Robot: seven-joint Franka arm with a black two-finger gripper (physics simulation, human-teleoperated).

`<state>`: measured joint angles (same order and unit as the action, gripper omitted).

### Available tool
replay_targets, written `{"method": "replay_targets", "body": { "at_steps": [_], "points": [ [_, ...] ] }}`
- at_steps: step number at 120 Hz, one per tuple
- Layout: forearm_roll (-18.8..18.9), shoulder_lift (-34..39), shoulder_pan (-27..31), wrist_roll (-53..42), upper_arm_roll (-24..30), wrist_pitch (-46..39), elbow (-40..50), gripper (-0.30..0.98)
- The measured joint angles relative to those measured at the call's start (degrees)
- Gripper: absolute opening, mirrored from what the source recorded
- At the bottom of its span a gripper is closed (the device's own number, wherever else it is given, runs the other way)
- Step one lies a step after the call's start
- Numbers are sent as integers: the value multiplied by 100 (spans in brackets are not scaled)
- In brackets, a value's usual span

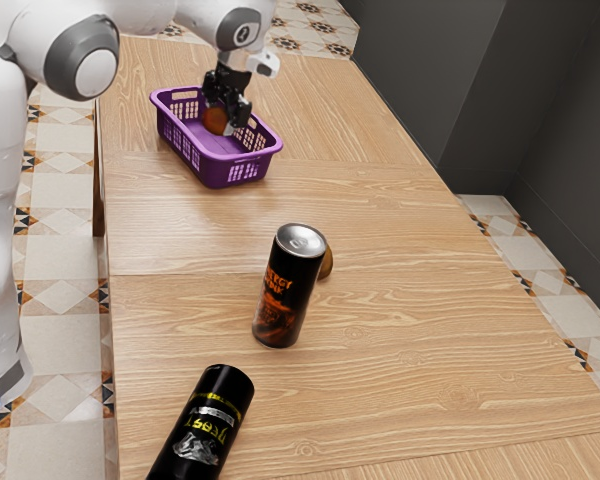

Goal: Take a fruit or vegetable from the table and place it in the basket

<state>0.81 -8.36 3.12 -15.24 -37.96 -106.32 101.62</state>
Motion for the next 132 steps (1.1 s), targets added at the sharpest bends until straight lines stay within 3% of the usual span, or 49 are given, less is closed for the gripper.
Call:
{"method": "replay_targets", "body": {
  "at_steps": [89,132],
  "points": [
    [-282,-361,87,-15,70,-220,63,43],
    [-322,-360,89,-49,155,-201,63,53]
  ]
}}
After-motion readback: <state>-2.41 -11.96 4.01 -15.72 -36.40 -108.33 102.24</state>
